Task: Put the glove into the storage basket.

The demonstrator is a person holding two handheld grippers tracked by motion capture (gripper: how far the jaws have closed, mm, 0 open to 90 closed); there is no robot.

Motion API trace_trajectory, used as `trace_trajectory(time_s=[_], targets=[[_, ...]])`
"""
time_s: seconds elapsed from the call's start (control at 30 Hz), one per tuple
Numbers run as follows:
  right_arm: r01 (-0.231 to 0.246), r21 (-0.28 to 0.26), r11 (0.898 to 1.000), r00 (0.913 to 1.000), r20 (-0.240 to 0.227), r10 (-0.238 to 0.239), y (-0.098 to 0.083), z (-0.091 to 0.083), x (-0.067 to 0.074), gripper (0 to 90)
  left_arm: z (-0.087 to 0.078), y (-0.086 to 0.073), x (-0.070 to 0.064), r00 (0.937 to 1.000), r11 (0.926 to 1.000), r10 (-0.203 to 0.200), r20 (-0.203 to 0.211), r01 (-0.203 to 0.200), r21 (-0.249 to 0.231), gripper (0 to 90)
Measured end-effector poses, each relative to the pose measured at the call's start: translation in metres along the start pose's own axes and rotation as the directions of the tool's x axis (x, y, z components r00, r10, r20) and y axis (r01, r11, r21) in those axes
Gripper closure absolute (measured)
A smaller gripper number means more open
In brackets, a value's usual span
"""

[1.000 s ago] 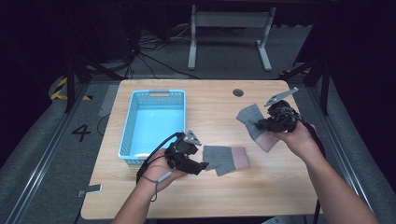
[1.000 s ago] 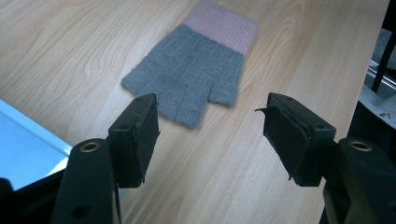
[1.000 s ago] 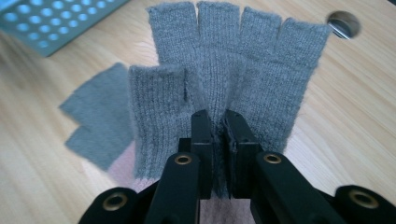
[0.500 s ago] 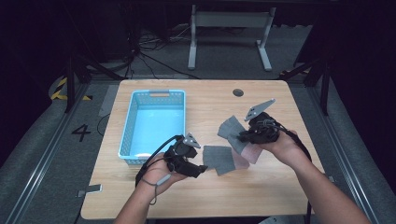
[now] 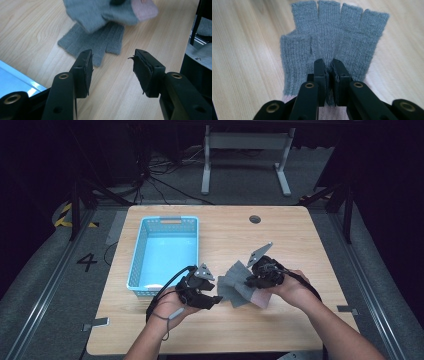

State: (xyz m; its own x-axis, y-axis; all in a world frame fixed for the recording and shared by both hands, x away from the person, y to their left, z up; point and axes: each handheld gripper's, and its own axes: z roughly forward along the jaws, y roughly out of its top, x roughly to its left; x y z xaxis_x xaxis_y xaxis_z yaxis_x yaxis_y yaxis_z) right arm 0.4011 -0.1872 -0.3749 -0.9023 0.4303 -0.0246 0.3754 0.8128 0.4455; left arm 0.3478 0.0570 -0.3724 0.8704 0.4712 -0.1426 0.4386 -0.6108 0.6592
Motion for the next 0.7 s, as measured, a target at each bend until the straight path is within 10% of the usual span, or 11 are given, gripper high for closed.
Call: trace_trajectory(time_s=[0.27,0.4,0.7], targets=[[0.029,0.048,0.998,0.9996,-0.005,-0.029,-0.004,0.021,0.008,83.1,0.009,0.001,-0.005,0.9992,0.9992,0.039,0.007,-0.039,0.013,62.6],[0.022,0.055,0.998,0.9997,-0.01,-0.022,-0.006,0.029,0.011,82.9,0.018,0.001,-0.005,0.9989,0.9977,-0.02,0.044,0.017,0.065,71.6],[0.006,0.025,1.0,1.0,-0.002,-0.006,-0.013,0.036,0.015,71.7,0.021,0.003,-0.01,1.0,0.9991,-0.002,0.002,0.002,0.042,73.2]])
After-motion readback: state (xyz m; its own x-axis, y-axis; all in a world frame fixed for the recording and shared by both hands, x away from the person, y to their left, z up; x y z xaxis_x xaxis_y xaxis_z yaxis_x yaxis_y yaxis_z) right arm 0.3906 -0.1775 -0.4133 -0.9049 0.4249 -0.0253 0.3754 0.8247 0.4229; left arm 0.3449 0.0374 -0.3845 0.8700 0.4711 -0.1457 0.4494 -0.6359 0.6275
